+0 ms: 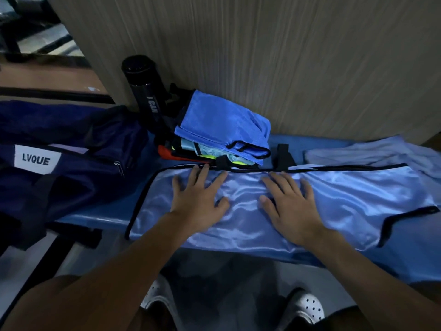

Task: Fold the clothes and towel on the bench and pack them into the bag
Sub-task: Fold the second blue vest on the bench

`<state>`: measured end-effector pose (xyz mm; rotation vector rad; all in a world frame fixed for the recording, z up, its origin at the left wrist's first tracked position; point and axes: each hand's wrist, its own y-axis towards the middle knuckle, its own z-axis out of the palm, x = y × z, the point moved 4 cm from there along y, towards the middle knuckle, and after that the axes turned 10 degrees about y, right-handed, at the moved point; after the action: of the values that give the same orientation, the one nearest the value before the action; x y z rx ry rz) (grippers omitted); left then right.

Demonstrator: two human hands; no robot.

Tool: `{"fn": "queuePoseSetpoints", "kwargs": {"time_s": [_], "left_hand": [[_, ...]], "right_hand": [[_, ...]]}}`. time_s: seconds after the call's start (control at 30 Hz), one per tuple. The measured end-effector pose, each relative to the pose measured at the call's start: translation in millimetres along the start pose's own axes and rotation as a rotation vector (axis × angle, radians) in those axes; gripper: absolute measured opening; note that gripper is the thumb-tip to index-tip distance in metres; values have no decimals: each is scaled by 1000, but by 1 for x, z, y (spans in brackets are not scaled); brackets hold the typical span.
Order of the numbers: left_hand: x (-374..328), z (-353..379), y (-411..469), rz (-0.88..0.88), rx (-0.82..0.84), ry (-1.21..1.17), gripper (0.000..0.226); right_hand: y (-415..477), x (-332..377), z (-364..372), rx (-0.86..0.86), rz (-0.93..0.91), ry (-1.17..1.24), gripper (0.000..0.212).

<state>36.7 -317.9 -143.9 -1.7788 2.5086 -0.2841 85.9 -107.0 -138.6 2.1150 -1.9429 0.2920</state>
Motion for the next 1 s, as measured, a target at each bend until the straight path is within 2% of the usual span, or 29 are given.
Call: {"fn": "queuePoseSetpoints", "kwargs": {"time_s": [0.03,0.1,0.17,0.2,0.3,0.43,0.53,0.63,0.73,0.83,0.9,1.0], "left_hand": [[-2,-7,-3,-26,-60,11,56],[-15,-28,-8,-31,-363,48,43],[-37,-42,-14,81,-631,-26,23],[-52,-48,-15,160,-683,-77,17],[-109,-65,-6,355,-628,-74,23],[-171,-70,22,475,-509,-64,37],[-203,-74,50,489,-441,-82,37],[-220,-75,78,416,-344,-59,38],[-226,-73,97,356,-315,-10,31],[-225,-75,103,323,-307,-164,18],[-224,-78,104,310,-311,-222,12],[-225,-81,100,342,-353,-210,12]], "right_hand": [[-1,0,-5,-61,-17,22,63],[-3,-6,-17,-204,-36,32,54],[-6,-19,-31,-308,-10,58,49],[-8,-29,-39,-357,21,67,47],[-19,-68,-60,-455,176,72,45],[-48,-126,-80,-569,400,21,44],[-68,-168,-92,-618,647,70,47],[-78,-196,-96,-544,831,282,56],[-83,-208,-95,-516,836,364,52],[-84,-217,-94,-533,841,439,43],[-84,-223,-94,-542,845,493,32],[-87,-227,-98,-617,758,602,12]]}}
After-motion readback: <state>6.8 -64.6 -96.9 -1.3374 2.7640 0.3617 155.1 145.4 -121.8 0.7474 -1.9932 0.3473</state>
